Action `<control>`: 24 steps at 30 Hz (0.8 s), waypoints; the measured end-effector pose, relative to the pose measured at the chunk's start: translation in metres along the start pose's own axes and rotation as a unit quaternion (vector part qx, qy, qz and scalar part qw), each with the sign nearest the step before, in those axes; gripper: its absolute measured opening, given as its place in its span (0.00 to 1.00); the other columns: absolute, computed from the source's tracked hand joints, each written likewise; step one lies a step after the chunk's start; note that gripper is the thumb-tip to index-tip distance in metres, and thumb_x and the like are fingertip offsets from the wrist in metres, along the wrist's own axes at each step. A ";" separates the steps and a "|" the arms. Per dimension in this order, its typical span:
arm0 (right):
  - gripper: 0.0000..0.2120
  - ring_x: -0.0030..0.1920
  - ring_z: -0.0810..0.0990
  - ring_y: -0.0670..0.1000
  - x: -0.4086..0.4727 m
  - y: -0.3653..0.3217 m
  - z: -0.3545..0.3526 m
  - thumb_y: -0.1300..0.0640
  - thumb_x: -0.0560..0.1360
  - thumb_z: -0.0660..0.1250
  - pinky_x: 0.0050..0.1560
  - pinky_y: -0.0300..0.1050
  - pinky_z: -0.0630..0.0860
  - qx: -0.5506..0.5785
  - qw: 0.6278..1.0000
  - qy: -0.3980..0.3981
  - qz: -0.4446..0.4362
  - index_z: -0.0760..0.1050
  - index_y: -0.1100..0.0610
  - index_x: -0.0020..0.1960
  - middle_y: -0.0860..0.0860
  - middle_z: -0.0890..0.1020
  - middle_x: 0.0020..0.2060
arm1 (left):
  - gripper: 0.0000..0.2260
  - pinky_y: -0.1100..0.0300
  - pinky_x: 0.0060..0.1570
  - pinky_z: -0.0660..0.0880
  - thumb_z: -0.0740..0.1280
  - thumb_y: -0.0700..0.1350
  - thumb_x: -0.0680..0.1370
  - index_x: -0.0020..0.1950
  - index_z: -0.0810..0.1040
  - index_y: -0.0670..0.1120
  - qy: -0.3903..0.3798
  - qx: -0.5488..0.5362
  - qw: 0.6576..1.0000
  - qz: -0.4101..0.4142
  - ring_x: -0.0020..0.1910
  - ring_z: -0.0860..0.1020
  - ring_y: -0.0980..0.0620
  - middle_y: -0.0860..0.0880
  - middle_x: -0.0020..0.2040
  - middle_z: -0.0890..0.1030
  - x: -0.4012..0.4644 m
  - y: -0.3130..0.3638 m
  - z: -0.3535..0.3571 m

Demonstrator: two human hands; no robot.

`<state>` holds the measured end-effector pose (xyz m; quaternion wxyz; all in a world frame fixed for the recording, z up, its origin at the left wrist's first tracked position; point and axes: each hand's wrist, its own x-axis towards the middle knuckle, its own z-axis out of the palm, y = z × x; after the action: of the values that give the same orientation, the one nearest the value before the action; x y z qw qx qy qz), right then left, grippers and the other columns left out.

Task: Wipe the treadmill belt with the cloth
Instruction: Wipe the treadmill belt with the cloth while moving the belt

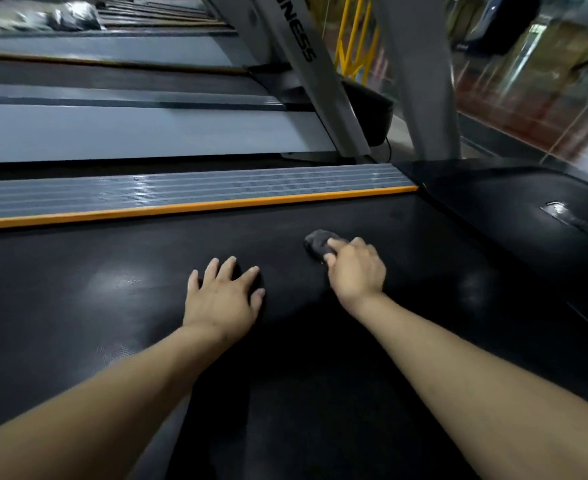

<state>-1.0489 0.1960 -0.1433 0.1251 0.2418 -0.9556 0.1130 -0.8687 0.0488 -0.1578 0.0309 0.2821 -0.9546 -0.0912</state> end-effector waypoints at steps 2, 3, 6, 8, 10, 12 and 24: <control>0.12 0.55 0.76 0.57 0.024 -0.005 0.013 0.45 0.78 0.65 0.50 0.49 0.75 0.009 1.000 0.022 0.001 0.78 0.44 0.60 0.53 0.77 0.52 | 0.23 0.40 0.77 0.49 0.50 0.64 0.82 0.77 0.60 0.64 -0.003 0.014 1.000 -0.003 0.80 0.51 0.44 0.50 0.81 0.58 0.016 -0.014 0.003; 0.12 0.54 0.76 0.57 0.036 -0.009 0.018 0.45 0.78 0.65 0.50 0.49 0.75 0.013 1.000 0.024 0.000 0.78 0.44 0.60 0.53 0.77 0.51 | 0.24 0.40 0.77 0.49 0.50 0.65 0.81 0.77 0.60 0.65 -0.002 0.017 1.000 -0.004 0.80 0.51 0.44 0.50 0.81 0.58 0.023 -0.020 0.004; 0.12 0.55 0.75 0.58 0.076 -0.019 0.032 0.46 0.78 0.64 0.50 0.49 0.74 0.014 1.000 0.018 0.005 0.78 0.44 0.61 0.53 0.77 0.52 | 0.24 0.41 0.77 0.50 0.49 0.65 0.81 0.77 0.60 0.65 0.011 0.018 1.000 -0.009 0.80 0.52 0.45 0.51 0.81 0.59 0.048 -0.039 0.001; 0.12 0.55 0.75 0.58 0.094 -0.025 0.039 0.47 0.78 0.64 0.50 0.49 0.73 0.011 0.999 0.023 0.020 0.78 0.44 0.61 0.53 0.77 0.53 | 0.24 0.41 0.77 0.49 0.49 0.65 0.81 0.77 0.60 0.64 0.009 0.005 1.000 -0.022 0.80 0.51 0.46 0.52 0.81 0.59 0.064 -0.055 -0.002; 0.11 0.55 0.75 0.58 0.102 -0.034 0.044 0.48 0.79 0.65 0.50 0.50 0.73 0.016 0.999 0.028 0.039 0.79 0.46 0.60 0.53 0.76 0.53 | 0.24 0.43 0.77 0.51 0.49 0.65 0.81 0.77 0.60 0.64 0.011 -0.004 1.000 -0.028 0.81 0.52 0.48 0.54 0.81 0.59 0.074 -0.071 -0.004; 0.11 0.56 0.75 0.58 0.104 -0.046 0.047 0.50 0.78 0.65 0.51 0.50 0.72 0.023 0.998 0.025 0.051 0.79 0.46 0.60 0.54 0.76 0.53 | 0.24 0.45 0.77 0.52 0.50 0.64 0.81 0.77 0.61 0.64 0.015 -0.005 1.000 -0.017 0.81 0.53 0.50 0.56 0.81 0.59 0.077 -0.082 -0.003; 0.11 0.54 0.73 0.57 0.028 -0.210 0.060 0.49 0.78 0.63 0.49 0.52 0.74 0.094 0.969 -0.020 -0.228 0.77 0.46 0.59 0.53 0.74 0.53 | 0.23 0.48 0.73 0.61 0.53 0.64 0.80 0.74 0.66 0.64 0.040 0.015 0.996 -0.074 0.78 0.60 0.50 0.54 0.78 0.65 0.043 -0.160 -0.019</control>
<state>-0.9811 -0.0133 -0.1592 0.1051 0.4658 -0.8629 0.1656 -0.8178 -0.1098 -0.1700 0.0578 0.3554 -0.9305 -0.0673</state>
